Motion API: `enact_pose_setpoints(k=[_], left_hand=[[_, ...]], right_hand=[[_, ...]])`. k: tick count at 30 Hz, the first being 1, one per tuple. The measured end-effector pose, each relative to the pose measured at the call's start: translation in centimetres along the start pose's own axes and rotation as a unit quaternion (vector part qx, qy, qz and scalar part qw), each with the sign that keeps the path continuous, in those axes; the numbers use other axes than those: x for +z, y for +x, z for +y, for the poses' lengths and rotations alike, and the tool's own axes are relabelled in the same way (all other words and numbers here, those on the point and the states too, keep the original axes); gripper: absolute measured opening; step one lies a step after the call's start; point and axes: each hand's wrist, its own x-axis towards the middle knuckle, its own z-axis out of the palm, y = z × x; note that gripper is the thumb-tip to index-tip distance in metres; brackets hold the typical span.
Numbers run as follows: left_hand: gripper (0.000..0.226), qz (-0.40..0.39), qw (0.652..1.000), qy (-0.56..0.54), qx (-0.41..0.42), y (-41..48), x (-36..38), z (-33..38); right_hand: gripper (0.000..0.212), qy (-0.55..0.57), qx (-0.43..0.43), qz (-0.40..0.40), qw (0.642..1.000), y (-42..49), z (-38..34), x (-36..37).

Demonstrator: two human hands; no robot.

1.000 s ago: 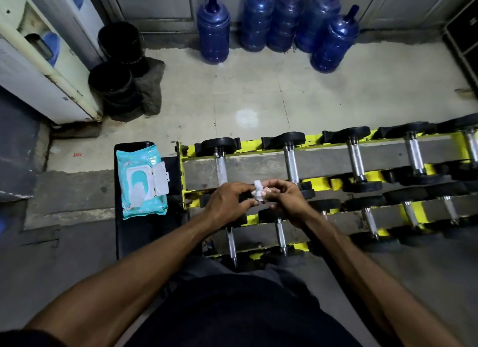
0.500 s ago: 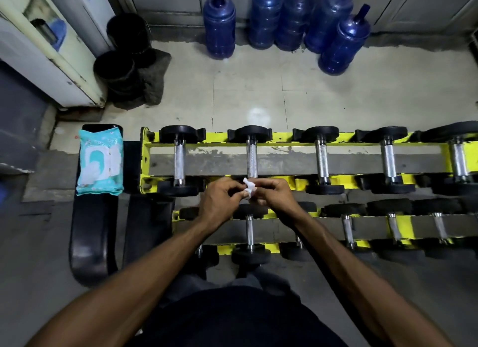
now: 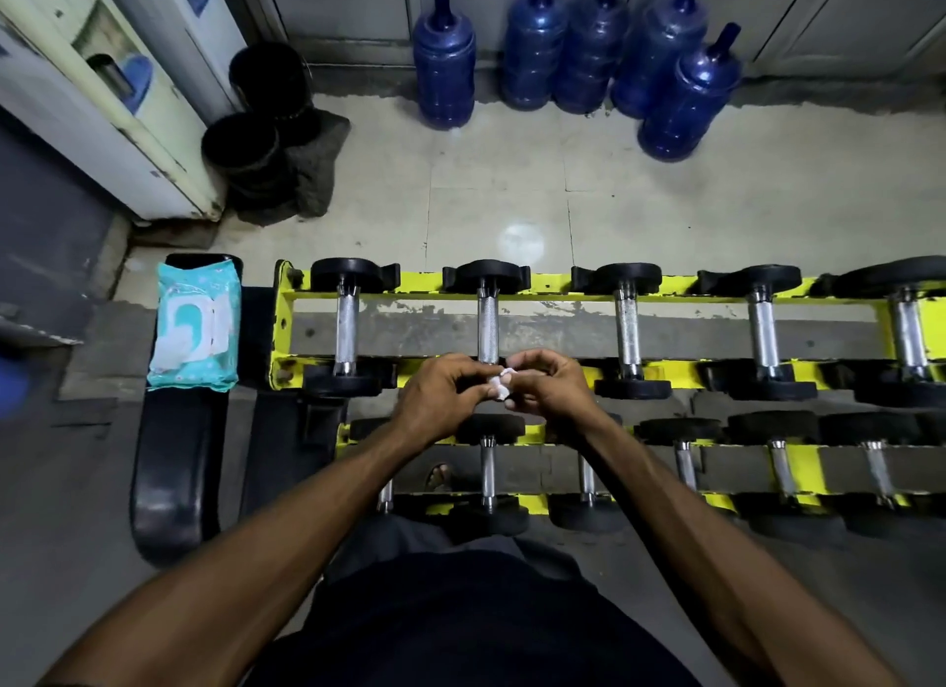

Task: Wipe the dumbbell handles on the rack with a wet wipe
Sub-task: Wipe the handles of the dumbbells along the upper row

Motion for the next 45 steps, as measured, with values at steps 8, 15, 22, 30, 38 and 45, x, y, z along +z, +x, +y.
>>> enact_pose_setpoints(k=[8, 15, 22, 30, 38, 45], left_hand=[[0.007, 0.048, 0.971, -0.163, -0.167, 3.0, -1.5, -0.2], [0.002, 0.003, 0.949, -0.225, -0.219, 4.4, -1.5, 0.1], [0.029, -0.054, 0.987, 0.059, -0.138, 4.2, -0.4, -0.4], [0.028, -0.04, 0.975, 0.207, -0.07, 2.6, 0.0, 0.6], [0.021, -0.008, 0.974, 0.219, -0.05, 0.8, 0.7, 0.1], [0.02, -0.026, 0.972, 0.235, -0.003, 0.6, 0.3, -0.8]], right_hand=[[0.027, -0.032, -0.038, -0.048, 0.998, 1.5, -2.0, 2.0], [0.029, -0.244, -0.157, 0.029, 0.956, 3.3, -1.3, 1.7], [0.014, -0.315, -0.135, 0.085, 0.936, 5.9, -0.3, -2.1], [0.013, -0.458, -0.054, -0.042, 0.886, 7.6, -1.0, -2.3], [0.006, -0.493, -0.046, 0.003, 0.869, 9.6, 0.8, -0.5], [0.016, -0.413, 0.006, -0.01, 0.911, 10.5, 0.5, -1.6]])
